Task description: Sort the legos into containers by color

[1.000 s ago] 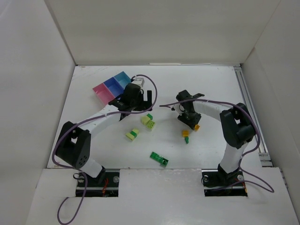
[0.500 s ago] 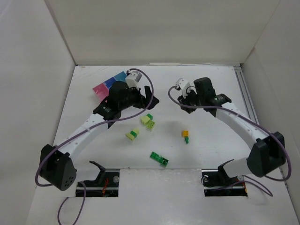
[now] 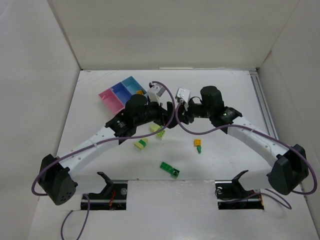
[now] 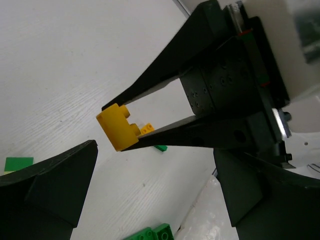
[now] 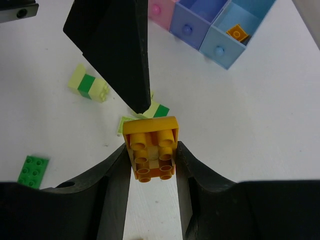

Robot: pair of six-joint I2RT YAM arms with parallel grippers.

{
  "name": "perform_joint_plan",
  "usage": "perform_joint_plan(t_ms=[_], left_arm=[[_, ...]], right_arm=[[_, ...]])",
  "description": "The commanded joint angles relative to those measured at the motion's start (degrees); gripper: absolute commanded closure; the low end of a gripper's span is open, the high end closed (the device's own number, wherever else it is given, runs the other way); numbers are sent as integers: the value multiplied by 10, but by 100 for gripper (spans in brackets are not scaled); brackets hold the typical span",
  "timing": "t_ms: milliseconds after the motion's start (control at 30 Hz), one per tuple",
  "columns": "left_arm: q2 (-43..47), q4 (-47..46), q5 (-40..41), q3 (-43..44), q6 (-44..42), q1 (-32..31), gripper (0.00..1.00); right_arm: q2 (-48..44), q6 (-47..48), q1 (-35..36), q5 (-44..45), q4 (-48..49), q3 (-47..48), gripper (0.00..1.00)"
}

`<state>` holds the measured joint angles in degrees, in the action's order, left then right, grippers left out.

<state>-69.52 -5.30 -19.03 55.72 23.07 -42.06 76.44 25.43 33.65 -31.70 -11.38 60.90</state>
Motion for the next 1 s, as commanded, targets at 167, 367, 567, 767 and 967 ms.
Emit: perform_joint_plan(t_ms=[167,367,567,767,967], left_arm=[[53,29,107,-1,30,0,2],[136,-11,96,-49,30,0,0],[91,34,102,1,36,0,0],[18,76,130,34,38,0,7],[2,51,122,40,44,0,11]], right_arm=[[-17,1,15,-33,48,-9,78],[-28,13,15,-26,42,-25,78],[-28,19,20,-26,36,-25,78],[-34,24,26,-26,36,-20,77],[-34,24,32,-31,36,-20,77]])
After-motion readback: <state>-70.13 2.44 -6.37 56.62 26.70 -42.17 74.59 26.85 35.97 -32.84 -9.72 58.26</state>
